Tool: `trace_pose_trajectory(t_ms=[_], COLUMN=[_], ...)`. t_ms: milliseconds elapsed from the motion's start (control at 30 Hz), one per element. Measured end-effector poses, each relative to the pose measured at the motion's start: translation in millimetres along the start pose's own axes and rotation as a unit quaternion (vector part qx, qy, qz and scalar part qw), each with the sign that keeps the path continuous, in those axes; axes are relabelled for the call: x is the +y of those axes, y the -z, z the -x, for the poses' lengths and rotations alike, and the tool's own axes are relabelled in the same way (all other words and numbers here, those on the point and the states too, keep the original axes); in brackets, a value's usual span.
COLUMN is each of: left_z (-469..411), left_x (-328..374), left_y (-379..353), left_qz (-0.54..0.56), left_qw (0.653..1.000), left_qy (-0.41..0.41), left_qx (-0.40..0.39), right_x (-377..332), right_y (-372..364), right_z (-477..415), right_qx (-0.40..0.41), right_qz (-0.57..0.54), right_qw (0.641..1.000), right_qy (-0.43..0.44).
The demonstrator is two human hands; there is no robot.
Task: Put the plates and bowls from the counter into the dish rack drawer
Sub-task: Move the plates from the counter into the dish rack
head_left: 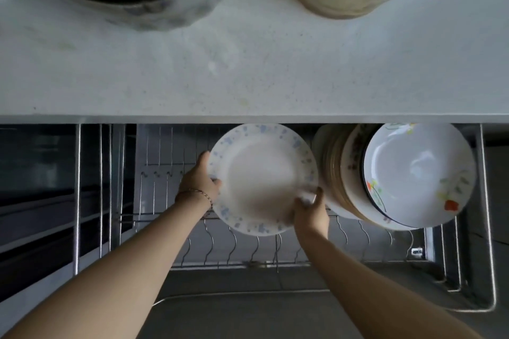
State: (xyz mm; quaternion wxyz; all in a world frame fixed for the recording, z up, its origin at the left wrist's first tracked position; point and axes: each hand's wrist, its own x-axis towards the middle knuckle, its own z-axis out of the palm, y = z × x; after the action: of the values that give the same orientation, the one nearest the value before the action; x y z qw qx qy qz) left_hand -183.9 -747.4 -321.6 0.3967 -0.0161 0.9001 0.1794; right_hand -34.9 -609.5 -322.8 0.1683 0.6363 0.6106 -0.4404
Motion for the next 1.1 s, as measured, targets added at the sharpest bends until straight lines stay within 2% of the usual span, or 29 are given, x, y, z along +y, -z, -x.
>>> trace_pose_trajectory(t_ms=[100,467,667,733,867,1000,1100], left_z=[-2.5,9.5,7.4,8.9,11.1,36.4,74.4], left_x=[0.9,-2.2,-3.1,-1.9,3.6,24.1,54.8], left_y=[-4.3,-34.4,-31.8,-31.3,-21.4,-1.6,5.8], left_qz=[0.066,0.118,0.108,0.093,0.019,-0.065,-0.132], left_qw=[0.997,0.99,0.993,0.995,0.997,0.995,0.991], left_qy=[0.009,0.057,0.042,0.033,0.046,0.073,-0.008], left_qx=[-0.032,-0.043,0.006,-0.001,-0.067,-0.014,-0.019], right_x=[5.5,6.7,1.2,0.4,-3.8,-0.9,5.6], right_y=[-2.2,7.1,7.3,7.8,17.0,48.2,89.6], right_z=[-4.9,-21.8,-25.0,-25.7,-21.1,-2.3,18.4], right_qx=[0.002,0.079,0.08,0.077,0.043,-0.042,-0.09], right_qz=[-0.034,-0.087,-0.111,-0.102,-0.05,0.041,0.102], right_qw=[0.999,0.993,0.99,0.992,0.998,0.998,0.99], right_qy=[0.007,0.002,0.015,0.018,0.004,0.0,0.03])
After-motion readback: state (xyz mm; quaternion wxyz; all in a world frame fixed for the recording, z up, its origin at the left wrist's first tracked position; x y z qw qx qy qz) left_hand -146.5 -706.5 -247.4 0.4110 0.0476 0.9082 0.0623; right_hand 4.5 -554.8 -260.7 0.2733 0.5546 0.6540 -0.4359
